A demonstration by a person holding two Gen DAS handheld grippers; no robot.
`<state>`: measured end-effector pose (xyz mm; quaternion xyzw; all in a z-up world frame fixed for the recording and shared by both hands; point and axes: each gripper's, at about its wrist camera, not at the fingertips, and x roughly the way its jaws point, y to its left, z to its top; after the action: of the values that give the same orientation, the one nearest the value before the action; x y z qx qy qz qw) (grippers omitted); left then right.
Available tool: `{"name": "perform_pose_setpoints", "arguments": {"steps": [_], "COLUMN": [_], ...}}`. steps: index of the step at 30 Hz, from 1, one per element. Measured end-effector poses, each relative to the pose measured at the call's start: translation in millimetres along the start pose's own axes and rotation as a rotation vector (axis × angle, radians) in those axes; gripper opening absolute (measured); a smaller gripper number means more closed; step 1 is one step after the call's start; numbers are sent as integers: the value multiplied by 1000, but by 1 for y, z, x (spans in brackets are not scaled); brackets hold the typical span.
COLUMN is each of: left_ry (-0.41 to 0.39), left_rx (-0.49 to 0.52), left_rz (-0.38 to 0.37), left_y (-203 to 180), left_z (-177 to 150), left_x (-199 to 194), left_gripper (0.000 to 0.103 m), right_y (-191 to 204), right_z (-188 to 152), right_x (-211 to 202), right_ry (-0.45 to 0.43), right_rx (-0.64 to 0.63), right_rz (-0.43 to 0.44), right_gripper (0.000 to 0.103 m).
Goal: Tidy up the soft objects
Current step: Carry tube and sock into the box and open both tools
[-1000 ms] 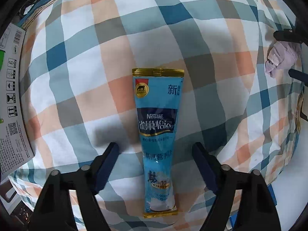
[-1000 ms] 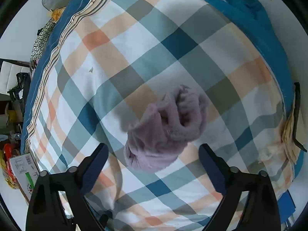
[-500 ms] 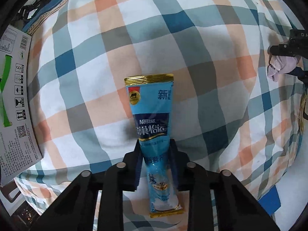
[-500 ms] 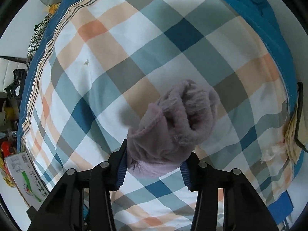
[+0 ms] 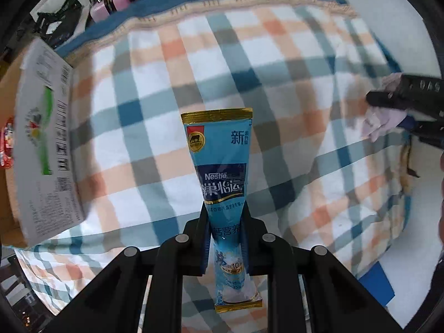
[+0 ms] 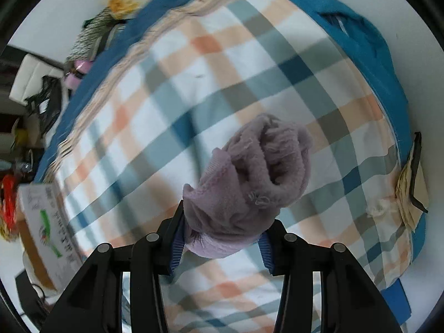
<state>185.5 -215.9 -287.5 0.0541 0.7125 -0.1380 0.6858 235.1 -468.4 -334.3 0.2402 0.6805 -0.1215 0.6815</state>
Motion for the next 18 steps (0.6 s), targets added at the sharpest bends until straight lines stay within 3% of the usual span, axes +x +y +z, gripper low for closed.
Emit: {"name": "perform_pose_setpoints", "arguments": {"steps": [11, 18], "left_ry": [-208, -308], "left_rx": [-69, -120], "left_rz": [-64, -70], "left_y": [86, 160], "left_z": [-24, -42], "left_x": [-118, -180], "left_gripper": [16, 16], "right_y": [92, 193], "right_z": [-70, -127], "right_x": [-78, -109], "right_ry": [-53, -69], "right_rx": [-208, -351], "right_rz": [125, 190], "right_gripper": [48, 48]}}
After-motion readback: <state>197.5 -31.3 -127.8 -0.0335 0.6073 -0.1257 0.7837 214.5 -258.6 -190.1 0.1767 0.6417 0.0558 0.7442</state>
